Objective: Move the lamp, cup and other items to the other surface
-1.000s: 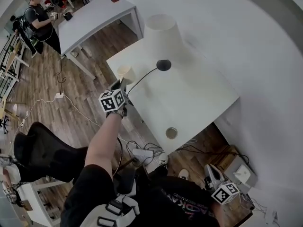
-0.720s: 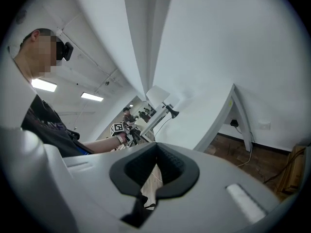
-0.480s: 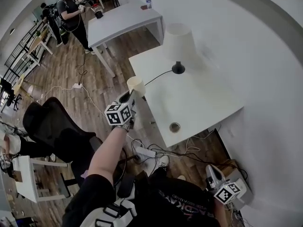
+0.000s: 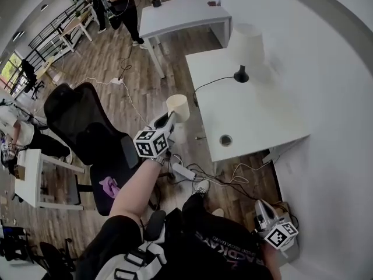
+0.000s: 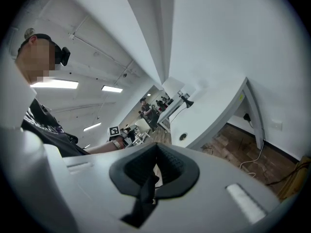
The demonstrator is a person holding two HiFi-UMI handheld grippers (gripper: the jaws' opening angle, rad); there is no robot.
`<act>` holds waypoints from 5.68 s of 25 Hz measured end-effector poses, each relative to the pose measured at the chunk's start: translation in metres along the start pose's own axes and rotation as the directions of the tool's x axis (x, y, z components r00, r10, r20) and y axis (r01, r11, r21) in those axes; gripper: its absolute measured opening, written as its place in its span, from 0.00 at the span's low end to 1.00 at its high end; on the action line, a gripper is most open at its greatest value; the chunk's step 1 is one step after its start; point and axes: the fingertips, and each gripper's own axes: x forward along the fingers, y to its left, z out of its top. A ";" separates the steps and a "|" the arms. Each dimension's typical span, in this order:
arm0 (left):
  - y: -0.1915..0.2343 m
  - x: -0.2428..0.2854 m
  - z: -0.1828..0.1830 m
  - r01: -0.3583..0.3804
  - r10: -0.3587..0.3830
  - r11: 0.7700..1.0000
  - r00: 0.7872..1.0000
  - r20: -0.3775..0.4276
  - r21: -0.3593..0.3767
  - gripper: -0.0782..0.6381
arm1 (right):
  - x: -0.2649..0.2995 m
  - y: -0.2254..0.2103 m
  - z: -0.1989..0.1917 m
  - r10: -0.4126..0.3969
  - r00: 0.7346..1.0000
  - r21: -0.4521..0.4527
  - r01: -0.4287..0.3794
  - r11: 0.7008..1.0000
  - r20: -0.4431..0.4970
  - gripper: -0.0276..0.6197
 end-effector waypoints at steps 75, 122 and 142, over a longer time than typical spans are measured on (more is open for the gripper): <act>0.439 -0.386 -0.385 -0.758 0.617 0.572 0.649 -0.445 -0.313 0.19 | 0.195 0.193 -0.267 -0.051 0.783 -0.123 -0.034 0.992 -0.620 0.04; -0.060 -0.259 -0.184 0.414 -0.633 0.566 0.772 -0.055 -0.713 0.18 | 0.151 0.171 -0.152 0.208 0.912 -0.055 -0.242 0.969 -0.354 0.04; -0.215 -0.252 -0.113 0.697 -0.827 0.512 0.558 -0.069 -0.502 0.19 | 0.090 0.144 -0.092 0.199 0.958 -0.130 -0.228 0.965 -0.205 0.04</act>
